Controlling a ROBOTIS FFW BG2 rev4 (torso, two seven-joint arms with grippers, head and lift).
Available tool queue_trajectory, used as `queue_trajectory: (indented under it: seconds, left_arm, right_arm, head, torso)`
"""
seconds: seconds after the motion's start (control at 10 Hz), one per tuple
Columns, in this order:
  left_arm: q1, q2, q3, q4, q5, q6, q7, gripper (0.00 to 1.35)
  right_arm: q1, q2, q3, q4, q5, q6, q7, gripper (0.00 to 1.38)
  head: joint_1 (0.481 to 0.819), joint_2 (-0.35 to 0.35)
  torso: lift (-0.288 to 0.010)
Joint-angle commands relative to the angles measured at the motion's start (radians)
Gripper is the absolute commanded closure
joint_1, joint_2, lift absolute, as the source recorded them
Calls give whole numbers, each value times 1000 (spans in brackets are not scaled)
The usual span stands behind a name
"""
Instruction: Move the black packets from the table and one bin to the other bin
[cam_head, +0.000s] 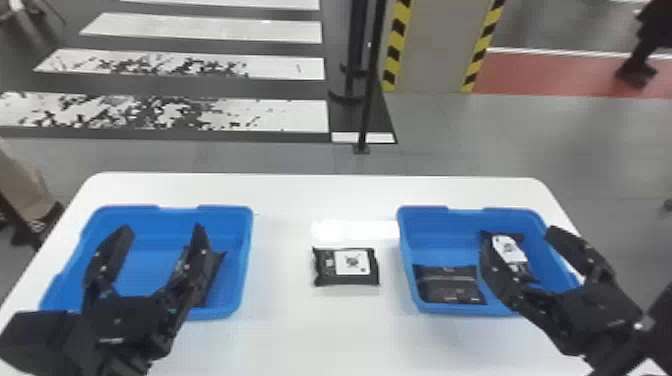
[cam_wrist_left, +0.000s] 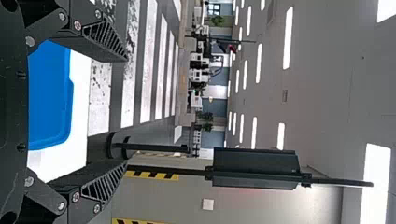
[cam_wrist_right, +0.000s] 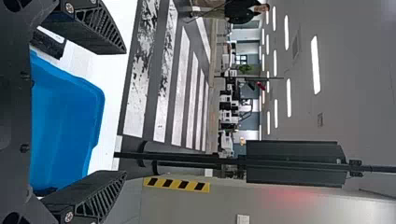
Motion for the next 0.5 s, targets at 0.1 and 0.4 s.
queue_trajectory:
  seconds: [0.1, 0.4]
  left_arm:
    - [2, 0, -1, 0, 0, 0, 0, 274]
    - [0, 0, -3, 0, 0, 0, -2, 275]
  right_arm:
    - [0, 0, -1, 0, -2, -2, 1, 96]
    - [0, 0, -1, 0, -2, -5, 1, 96]
  head:
    - [695, -74]
    - [695, -75]
  torso:
    - [-110]
    - [-110]
